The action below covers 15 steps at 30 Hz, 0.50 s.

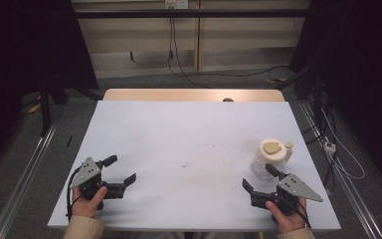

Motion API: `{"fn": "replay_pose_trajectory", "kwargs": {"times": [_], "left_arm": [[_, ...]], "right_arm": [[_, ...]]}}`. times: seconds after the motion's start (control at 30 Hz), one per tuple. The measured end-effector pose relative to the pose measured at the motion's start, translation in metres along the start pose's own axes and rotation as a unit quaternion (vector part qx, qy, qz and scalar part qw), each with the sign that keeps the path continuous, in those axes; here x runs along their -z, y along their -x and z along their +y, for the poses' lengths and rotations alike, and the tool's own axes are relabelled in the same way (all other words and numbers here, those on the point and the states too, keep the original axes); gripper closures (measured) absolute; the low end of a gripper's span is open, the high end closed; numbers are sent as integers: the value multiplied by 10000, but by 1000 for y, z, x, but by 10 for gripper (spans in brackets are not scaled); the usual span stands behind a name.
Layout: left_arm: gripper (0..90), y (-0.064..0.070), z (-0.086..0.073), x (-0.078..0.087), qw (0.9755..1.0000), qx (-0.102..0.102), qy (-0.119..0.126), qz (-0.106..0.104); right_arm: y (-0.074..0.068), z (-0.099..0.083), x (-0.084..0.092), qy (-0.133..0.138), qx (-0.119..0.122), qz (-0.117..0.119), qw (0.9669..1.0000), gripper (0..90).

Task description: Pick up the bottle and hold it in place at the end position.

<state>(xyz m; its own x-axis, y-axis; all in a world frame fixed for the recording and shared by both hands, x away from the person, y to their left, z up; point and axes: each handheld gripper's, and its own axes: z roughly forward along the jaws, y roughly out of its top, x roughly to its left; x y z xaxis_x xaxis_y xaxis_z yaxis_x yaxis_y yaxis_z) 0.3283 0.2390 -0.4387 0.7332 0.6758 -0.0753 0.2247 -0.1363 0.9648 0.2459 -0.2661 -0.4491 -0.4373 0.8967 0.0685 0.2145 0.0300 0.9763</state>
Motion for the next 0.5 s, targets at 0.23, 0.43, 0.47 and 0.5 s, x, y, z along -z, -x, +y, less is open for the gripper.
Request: {"fn": "replay_pose_trajectory", "kwargs": {"times": [0.23, 0.43, 0.47, 0.5], "left_arm": [[30, 1, 0, 0, 10000, -78, -28, 11], [30, 1, 0, -1, 10000, -64, -44, 12], [30, 1, 1, -1, 10000, -77, -24, 14], [30, 2, 1, -1, 10000, -38, -7, 21]], "right_arm": [[-2, 1, 2, -2, 100, 15, 9999, 54], [-3, 1, 5, -12, 111, -1, 9999, 56], [-3, 1, 5, -8, 95, -18, 10000, 56], [-2, 1, 7, -24, 100, -58, 9999, 57]]}}
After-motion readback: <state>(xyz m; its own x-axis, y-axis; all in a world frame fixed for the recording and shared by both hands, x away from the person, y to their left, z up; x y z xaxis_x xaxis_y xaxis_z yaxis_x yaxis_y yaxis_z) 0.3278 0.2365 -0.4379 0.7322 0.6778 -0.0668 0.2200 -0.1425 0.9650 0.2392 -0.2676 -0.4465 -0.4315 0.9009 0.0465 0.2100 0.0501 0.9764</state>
